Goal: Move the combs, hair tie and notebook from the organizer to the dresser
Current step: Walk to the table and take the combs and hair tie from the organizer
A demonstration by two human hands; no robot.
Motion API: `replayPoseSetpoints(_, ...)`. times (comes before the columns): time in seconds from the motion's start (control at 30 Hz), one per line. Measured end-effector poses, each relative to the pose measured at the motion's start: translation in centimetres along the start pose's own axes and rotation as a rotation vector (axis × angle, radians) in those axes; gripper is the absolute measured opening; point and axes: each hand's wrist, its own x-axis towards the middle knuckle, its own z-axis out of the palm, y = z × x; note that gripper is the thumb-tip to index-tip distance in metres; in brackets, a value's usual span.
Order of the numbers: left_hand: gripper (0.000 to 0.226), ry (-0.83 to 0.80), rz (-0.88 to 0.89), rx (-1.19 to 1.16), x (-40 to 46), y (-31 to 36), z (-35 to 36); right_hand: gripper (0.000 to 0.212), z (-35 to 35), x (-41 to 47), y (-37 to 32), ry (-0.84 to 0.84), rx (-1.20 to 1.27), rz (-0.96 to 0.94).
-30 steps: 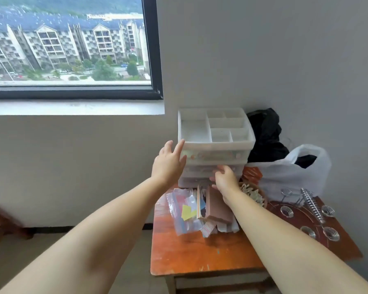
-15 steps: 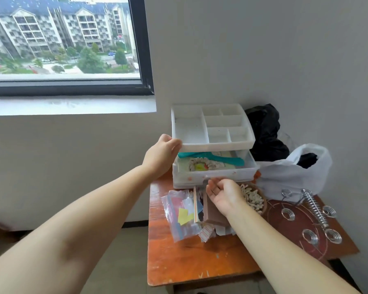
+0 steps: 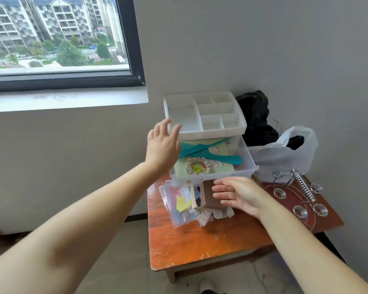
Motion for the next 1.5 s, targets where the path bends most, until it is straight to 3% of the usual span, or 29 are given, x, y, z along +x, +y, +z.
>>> replayPoseSetpoints(0.07,0.031,-0.015,0.135,0.001,-0.9,1.7,0.2,0.022,-1.7,-0.1,-2.2,0.031,-0.275,-0.201)
replayPoseSetpoints(0.17,0.023,-0.268,0.065,0.119,-0.9,4.5,1.0,0.019,-2.6,2.0,-5.8,0.161,-0.728,-0.507)
replayPoseSetpoints(0.27,0.022,-0.395,-0.038,0.303,-0.1,6.3,2.1,0.042,-2.2,6.0,-7.2,0.081,-1.365,-0.552)
replayPoseSetpoints(0.37,0.019,-0.456,-0.125,0.342,0.3,7.1,2.9,0.065,-2.2,9.1,-6.9,0.010,-1.599,-0.540)
replayPoseSetpoints(0.47,0.016,-0.430,-0.159,0.301,0.2,7.5,3.4,0.070,-2.6,11.0,-6.5,0.063,-1.621,-0.640)
replayPoseSetpoints(0.57,0.011,-0.487,-0.225,0.240,0.0,7.7,3.9,0.051,-2.5,11.7,-6.2,0.148,-1.683,-0.760)
replayPoseSetpoints(0.67,0.019,-0.523,-0.269,0.243,-0.6,8.1,4.7,0.040,-2.6,11.9,-5.1,0.131,-1.676,-0.792)
replayPoseSetpoints(0.9,0.027,-0.350,-0.203,0.241,-2.7,8.9,5.9,0.036,-2.7,12.2,-4.0,0.161,-1.653,-0.853)
replayPoseSetpoints(1.03,0.029,-0.334,-0.185,0.235,-3.1,9.4,6.1,0.034,-2.5,11.8,-4.3,0.155,-1.594,-0.810)
replayPoseSetpoints(1.13,0.026,-0.314,-0.182,0.208,-3.2,9.2,6.1,0.035,-2.6,11.4,-5.1,0.059,-1.515,-0.693)
replayPoseSetpoints(1.27,0.016,-0.235,-0.229,-0.007,-3.6,8.9,5.5,0.039,-3.0,10.9,-6.7,-0.085,-1.385,-0.507)
replayPoseSetpoints(1.37,0.013,-0.203,-0.327,-0.223,-4.3,8.1,4.8,0.023,-4.0,10.7,-7.6,-0.204,-1.265,-0.410)
replayPoseSetpoints(1.43,0.013,-0.220,-0.324,-0.225,-4.4,7.8,4.5,0.016,-4.6,10.5,-8.1,-0.257,-1.226,-0.389)
replayPoseSetpoints(1.5,0.011,-0.283,-0.275,-0.086,-4.4,8.0,4.6,0.012,-4.9,10.3,-8.3,-0.273,-1.219,-0.394)
